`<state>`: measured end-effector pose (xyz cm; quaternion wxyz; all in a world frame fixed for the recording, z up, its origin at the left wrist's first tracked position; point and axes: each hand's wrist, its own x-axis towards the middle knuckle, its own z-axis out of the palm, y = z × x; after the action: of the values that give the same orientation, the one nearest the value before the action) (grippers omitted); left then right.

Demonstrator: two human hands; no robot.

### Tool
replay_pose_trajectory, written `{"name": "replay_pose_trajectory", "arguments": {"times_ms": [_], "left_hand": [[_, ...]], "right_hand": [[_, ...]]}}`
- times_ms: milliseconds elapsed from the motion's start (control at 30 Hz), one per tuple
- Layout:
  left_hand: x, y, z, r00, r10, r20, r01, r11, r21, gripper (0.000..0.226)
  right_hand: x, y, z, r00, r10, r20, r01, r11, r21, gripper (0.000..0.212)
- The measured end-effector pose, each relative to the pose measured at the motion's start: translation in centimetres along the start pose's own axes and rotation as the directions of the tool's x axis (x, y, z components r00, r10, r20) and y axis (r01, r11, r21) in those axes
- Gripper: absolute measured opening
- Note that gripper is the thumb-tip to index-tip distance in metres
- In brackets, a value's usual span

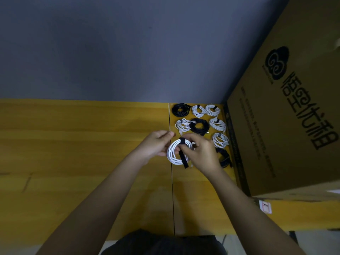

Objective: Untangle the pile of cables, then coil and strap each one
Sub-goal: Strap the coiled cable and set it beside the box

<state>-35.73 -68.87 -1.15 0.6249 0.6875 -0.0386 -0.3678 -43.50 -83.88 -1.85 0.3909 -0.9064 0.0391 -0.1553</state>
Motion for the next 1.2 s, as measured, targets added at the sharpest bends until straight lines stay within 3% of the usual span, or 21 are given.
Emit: {"name": "replay_pose_trajectory", "arguments": {"times_ms": [100,200,300,367,533,667,800,867,933,1200], "left_hand": [[0.3,0.0,0.2,0.996,0.013,-0.092,-0.016,0.999,-0.032,0.011],[0.6,0.0,0.3,0.986,0.086,-0.141,-0.099,0.991,-0.090,0.026],[0.8,0.1,0.6,0.962,0.141,-0.236,-0.176,0.975,-0.136,0.038],[0.8,0.0,0.6,0.953,0.165,-0.255,-0.188,0.980,-0.065,0.040],[0.7,-0.6,0.2,0.948,0.206,-0.241,-0.213,0.977,-0.002,0.015],[0.3,-1.3,0.2,0.938,0.298,-0.179,-0.284,0.954,0.098,0.015],[-0.3,-1.8,-0.3,0.943,0.321,-0.089,-0.309,0.942,0.132,0.021],[-0.7,-2.0,-0.5,0.952,0.307,-0.009,-0.304,0.945,0.121,0.022],[-1.0,-2.3,-0.5,0.959,0.282,0.029,-0.283,0.953,0.110,0.021],[-0.9,-2.5,-0.7,0.986,0.169,-0.009,-0.168,0.986,0.021,0.018]], "right_hand": [[0.0,0.1,0.2,0.999,-0.050,-0.008,0.050,0.999,-0.005,0.016],[-0.2,0.2,0.4,0.998,-0.068,0.003,0.068,0.998,-0.012,0.018],[-0.4,0.0,0.7,0.998,0.019,0.065,-0.022,0.999,0.042,0.020],[-0.3,-0.2,0.7,0.994,0.042,0.099,-0.047,0.997,0.056,0.020],[-0.2,-0.5,0.5,0.971,0.107,0.216,-0.112,0.994,0.011,0.013],[0.0,-0.6,0.5,0.936,0.199,0.291,-0.203,0.979,-0.016,0.010],[0.3,-0.5,0.4,0.902,0.301,0.311,-0.337,0.939,0.068,0.017],[0.4,-0.3,0.3,0.886,0.354,0.298,-0.396,0.914,0.092,0.013],[0.5,-0.2,0.3,0.877,0.383,0.290,-0.424,0.901,0.093,0.024],[0.2,-0.2,0.3,0.869,0.360,0.339,-0.423,0.897,0.131,0.022]]}}
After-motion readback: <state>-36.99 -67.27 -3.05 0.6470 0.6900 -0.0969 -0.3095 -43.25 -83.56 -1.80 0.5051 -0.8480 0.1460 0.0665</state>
